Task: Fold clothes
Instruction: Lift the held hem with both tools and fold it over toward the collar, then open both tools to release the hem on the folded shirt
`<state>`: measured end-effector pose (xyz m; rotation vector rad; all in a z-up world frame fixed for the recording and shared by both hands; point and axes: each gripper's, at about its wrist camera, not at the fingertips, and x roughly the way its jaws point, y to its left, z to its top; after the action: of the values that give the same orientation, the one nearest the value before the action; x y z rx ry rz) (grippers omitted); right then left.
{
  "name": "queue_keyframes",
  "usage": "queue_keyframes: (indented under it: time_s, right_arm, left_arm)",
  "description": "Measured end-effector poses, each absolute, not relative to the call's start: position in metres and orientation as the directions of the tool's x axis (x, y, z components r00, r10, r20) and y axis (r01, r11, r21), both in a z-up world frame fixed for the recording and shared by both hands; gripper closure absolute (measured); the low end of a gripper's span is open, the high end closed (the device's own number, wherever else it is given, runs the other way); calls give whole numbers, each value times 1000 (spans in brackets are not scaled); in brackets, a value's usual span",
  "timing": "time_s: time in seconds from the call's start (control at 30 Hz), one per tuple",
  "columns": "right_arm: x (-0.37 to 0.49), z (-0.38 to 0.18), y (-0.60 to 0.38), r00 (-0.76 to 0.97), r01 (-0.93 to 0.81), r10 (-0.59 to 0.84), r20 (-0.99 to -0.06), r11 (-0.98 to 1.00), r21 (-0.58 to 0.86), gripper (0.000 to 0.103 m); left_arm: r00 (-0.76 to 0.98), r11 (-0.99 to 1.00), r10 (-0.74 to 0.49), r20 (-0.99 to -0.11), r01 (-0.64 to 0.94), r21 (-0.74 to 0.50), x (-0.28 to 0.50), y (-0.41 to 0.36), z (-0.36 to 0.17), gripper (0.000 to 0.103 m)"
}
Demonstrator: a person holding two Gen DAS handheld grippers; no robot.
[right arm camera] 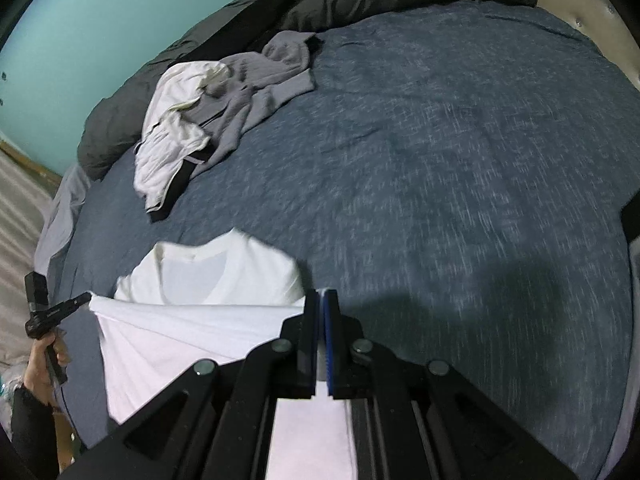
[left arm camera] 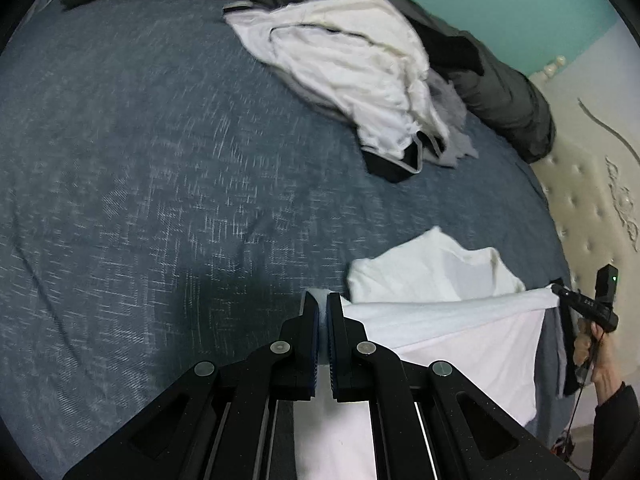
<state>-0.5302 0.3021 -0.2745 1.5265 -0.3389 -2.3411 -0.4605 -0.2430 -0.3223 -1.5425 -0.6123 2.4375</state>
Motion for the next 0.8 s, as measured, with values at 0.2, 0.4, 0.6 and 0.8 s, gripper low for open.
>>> queue_keyframes:
  time_s: [0.2, 0.4, 0.6, 0.8]
  right_arm:
    - [-541, -304, 297, -402, 94, -327, -855, -944, 317, 100]
    - [-520, -291, 303, -513, 109, -290, -808, -956, 273, 88]
    - [-491, -308, 265, -422, 297, -358, -833, -923, 246, 88]
    - [-490, -342, 233, -340, 371, -305, -890, -913, 171, 88]
  left_arm:
    - [-475, -901, 342, -811, 81, -427, -457, -243, -335, 86]
    - [-566, -941, 257, -784, 38, -336, -427, -240, -302, 65]
    - [-480, -960, 276, -833, -98, -261, -410, -188, -321, 60]
    - [-432, -971, 241, -869, -103, -217, -426, -175, -355, 60]
